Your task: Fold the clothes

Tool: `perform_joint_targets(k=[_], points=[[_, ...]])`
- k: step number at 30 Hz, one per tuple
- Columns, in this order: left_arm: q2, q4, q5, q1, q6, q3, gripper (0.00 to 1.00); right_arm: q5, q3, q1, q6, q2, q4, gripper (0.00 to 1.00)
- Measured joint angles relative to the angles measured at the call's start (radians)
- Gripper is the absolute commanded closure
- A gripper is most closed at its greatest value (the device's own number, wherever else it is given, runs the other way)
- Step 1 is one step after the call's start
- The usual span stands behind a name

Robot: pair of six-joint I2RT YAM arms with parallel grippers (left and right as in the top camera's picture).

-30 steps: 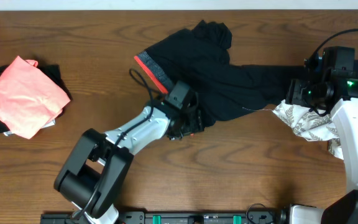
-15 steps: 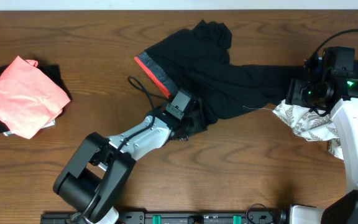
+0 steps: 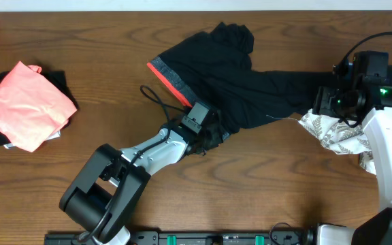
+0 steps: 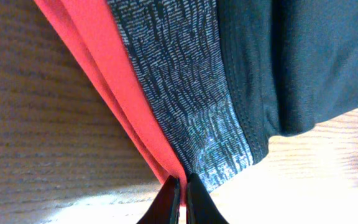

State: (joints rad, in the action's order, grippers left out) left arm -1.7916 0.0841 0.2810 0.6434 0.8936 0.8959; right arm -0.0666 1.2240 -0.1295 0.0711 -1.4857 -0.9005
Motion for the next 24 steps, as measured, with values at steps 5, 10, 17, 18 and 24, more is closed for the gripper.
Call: perform_joint_targets(k=[5,10,17,18,24], points=[[0.01,0.021,-0.027,0.0,-0.026,-0.001,0.94,0.0,0.0,0.0,0.0,0.0,0.0,0.35],[0.151,0.175,-0.158,0.001,-0.049,-0.006,0.94,0.0,0.0,0.0,0.0,0.0,0.0,0.35],[0.399,0.399,-0.372,-0.046,-0.057,-0.006,0.94,0.0,0.0,0.0,0.0,0.0,-0.001,0.34],[0.416,0.423,-0.391,-0.063,-0.057,-0.006,0.94,0.0,0.0,0.0,0.0,0.0,-0.001,0.35],[0.46,0.51,-0.461,-0.203,-0.06,-0.006,0.94,0.0,0.0,0.0,0.0,0.0,-0.026,0.35]])
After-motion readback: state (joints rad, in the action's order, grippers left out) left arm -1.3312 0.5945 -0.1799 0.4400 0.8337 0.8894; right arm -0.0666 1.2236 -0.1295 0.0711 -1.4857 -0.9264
